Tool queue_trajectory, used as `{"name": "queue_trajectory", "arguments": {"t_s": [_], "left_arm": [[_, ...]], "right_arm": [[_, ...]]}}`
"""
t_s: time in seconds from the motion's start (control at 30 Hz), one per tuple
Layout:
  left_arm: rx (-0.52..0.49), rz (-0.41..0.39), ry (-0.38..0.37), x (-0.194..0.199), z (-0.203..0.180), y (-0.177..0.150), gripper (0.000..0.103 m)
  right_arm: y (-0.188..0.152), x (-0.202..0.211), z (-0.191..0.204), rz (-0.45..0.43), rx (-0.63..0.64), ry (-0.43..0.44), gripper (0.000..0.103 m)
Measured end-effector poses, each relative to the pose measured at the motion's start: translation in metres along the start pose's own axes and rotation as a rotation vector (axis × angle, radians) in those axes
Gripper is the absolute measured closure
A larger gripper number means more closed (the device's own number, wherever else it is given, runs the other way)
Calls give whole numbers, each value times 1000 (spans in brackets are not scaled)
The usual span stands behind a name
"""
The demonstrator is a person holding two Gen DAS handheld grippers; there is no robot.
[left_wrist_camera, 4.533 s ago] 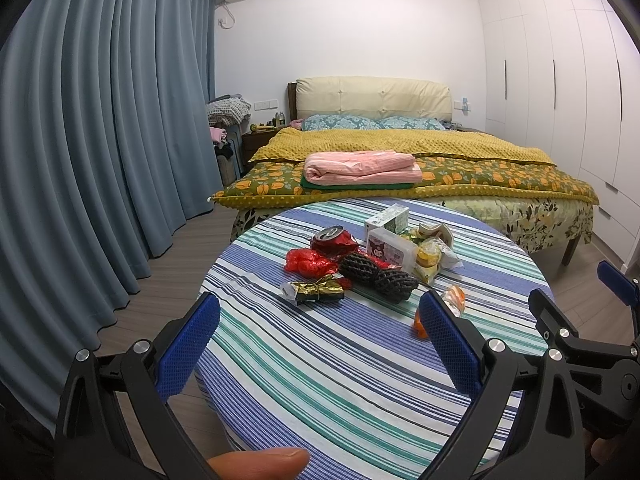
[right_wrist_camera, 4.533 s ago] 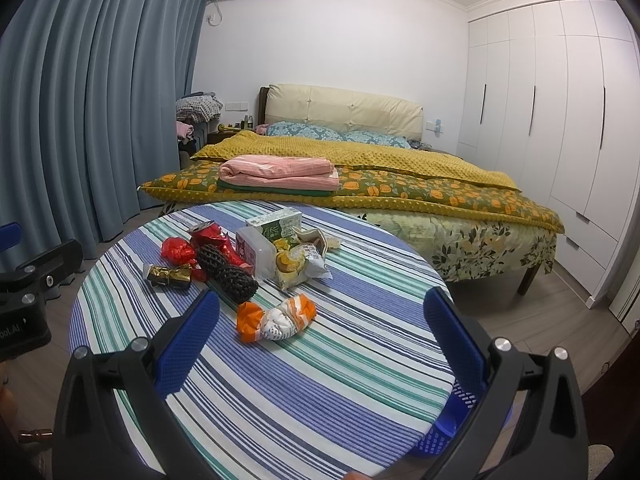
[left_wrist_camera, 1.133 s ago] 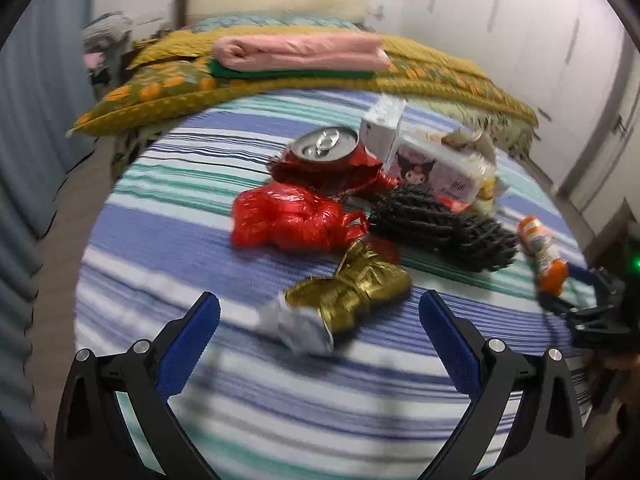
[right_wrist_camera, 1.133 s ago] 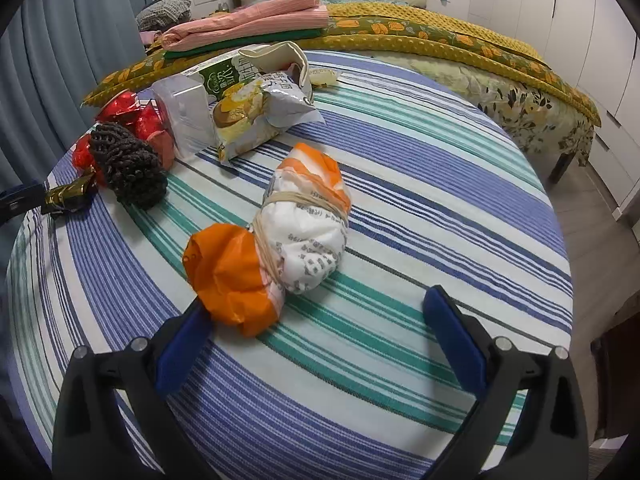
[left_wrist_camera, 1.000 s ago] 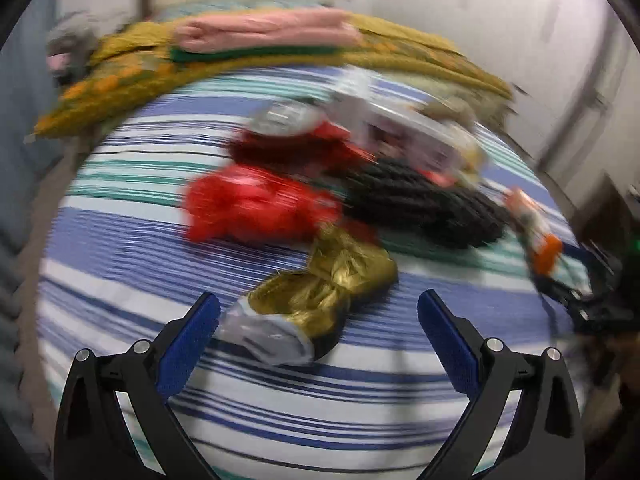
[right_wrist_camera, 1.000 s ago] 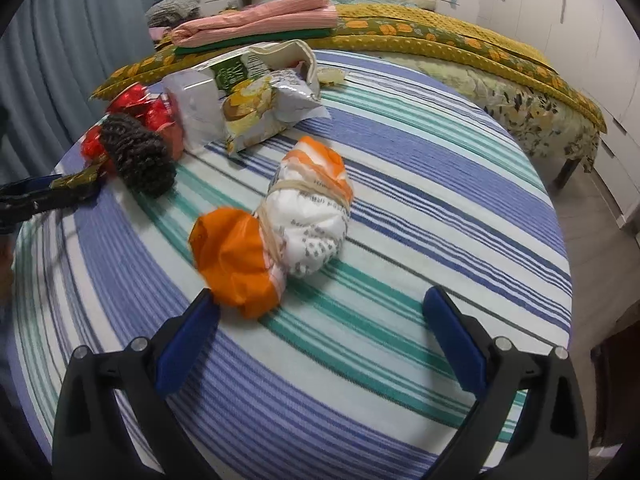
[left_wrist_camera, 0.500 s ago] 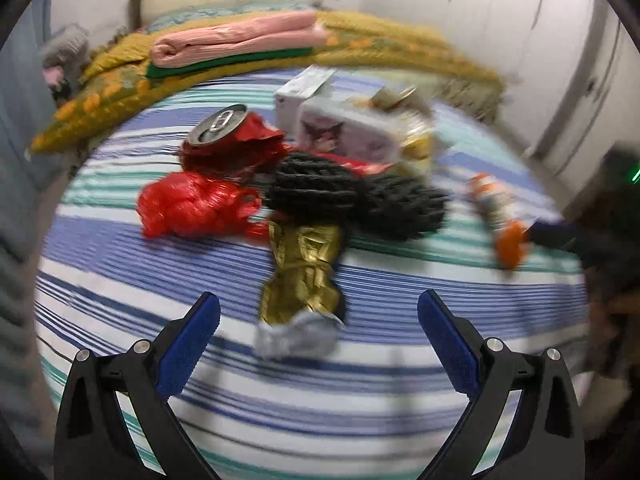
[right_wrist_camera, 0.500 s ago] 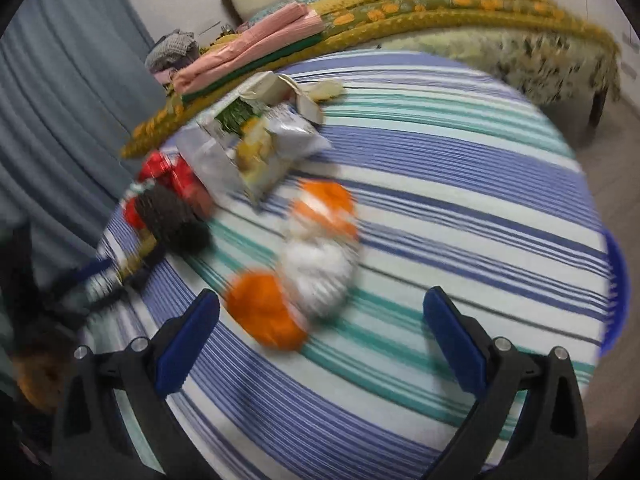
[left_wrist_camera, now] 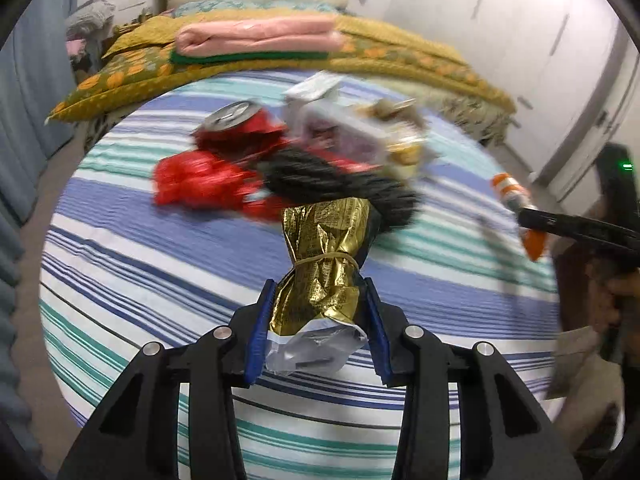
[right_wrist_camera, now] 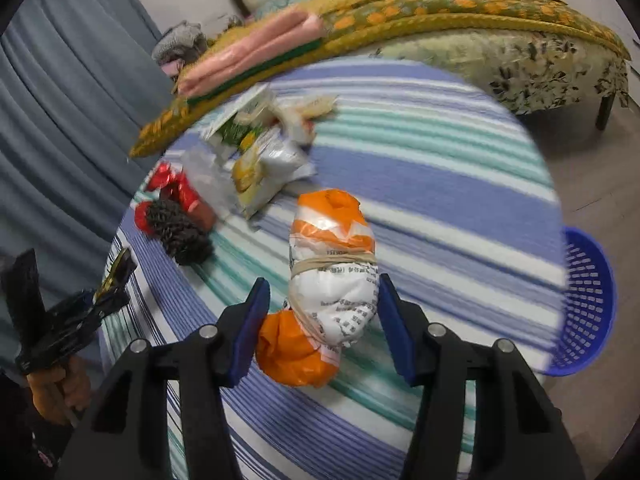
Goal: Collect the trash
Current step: 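Carry both items to the blue wastebasket and open both tools to drop them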
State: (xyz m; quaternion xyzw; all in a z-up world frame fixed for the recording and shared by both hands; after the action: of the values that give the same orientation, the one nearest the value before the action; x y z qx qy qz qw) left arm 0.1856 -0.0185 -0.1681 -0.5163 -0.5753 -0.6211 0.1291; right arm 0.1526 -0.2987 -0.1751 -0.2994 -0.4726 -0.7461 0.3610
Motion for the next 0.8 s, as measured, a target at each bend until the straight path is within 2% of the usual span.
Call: {"name": "queue_trajectory", "arguments": {"t_s": [0.1, 0.2, 0.33, 0.43, 0.5, 0.67, 0.8], "left_arm": [[-45, -9, -71, 1, -52, 12, 62], [-102, -8, -173, -9, -119, 27, 62], [-195, 15, -287, -39, -220, 42, 62], [-264, 53, -333, -74, -290, 48, 61], [-306, 87, -340, -102, -331, 49, 61], [-355, 166, -323, -175, -400, 50, 61], [-360, 218, -308, -223, -425, 47, 59]], "right_arm": [[8, 25, -41, -28, -31, -32, 50], [17, 50, -94, -64, -63, -120, 50], [21, 74, -168, -85, -126, -211, 50], [21, 79, -215, -78, -170, -251, 49], [20, 76, -244, -66, -206, -263, 49], [15, 67, -305, -47, -282, -282, 49], [11, 61, -343, -42, -342, -267, 46]]}}
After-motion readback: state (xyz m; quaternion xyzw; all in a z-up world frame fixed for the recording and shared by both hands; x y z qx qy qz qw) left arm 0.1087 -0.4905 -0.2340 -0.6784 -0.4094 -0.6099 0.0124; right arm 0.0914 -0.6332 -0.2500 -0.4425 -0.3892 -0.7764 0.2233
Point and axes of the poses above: each gripper's, at about its wrist camera, not at the fingertips, and x roughly against the way its jaws point, z to its left, y to its top, the point moved 6 cm from there along -x, roughly the way its jaws point, and after that the axes turned 1 degree about -y, right-handed, at the moved point
